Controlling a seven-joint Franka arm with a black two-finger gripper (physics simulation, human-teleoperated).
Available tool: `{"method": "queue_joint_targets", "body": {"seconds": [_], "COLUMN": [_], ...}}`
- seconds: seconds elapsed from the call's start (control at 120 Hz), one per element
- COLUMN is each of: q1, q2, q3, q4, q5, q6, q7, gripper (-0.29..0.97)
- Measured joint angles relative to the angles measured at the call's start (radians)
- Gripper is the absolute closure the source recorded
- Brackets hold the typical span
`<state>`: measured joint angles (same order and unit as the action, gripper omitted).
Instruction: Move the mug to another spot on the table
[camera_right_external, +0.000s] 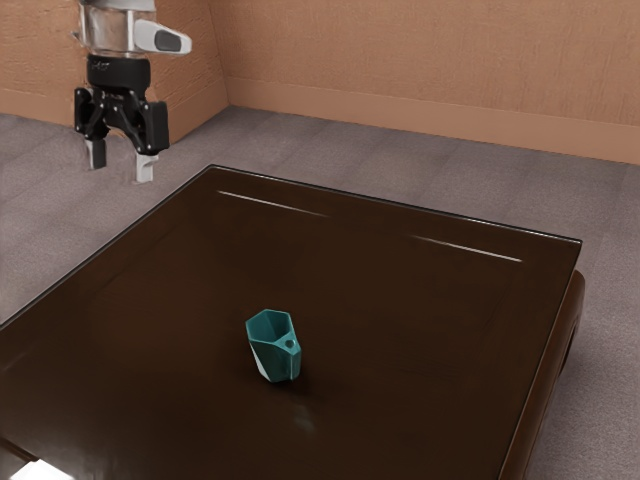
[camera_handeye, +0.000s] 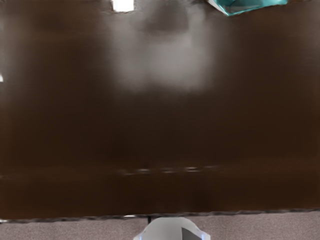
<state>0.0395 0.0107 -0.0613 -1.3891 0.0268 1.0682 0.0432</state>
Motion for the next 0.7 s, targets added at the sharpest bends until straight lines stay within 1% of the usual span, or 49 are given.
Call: {"method": "queue_joint_targets", "body": {"seconds": [0.05, 0.1, 0.158, 0.225, 0.283, 0.367, 0.433, 0.533, 0.6, 0.7], "q1": [-0.025, -0.031, -0.043, -0.149, -0.240, -0.337, -0.377, -0.398, -0.404, -0.398], "q2": [-0.009, -0.032, -0.108, -0.184, -0.209, -0.175, -0.131, -0.071, -0.037, -0.029], "q3": [0.019, 0.019, 0.011, 0.009, 0.007, 0.007, 0.007, 0.008, 0.001, -0.031], "q4": [-0.015, -0.043, -0.162, -0.327, -0.431, -0.496, -0.533, -0.561, -0.576, -0.626], "q5": [0.004, 0.009, 0.010, 0.009, 0.009, 0.012, 0.018, 0.023, 0.055, 0.085], "q6": [0.085, 0.155, 0.243, 0.342, 0.424, 0.518, 0.597, 0.702, 0.756, 0.810], "q7": [0.008, 0.015, 0.021, 0.028, 0.035, 0.045, 0.073, 0.135, 0.179, 0.273], "gripper": [0.02, 0.02, 0.02, 0.02, 0.02, 0.02, 0.02, 0.02, 0.02, 0.02]}}
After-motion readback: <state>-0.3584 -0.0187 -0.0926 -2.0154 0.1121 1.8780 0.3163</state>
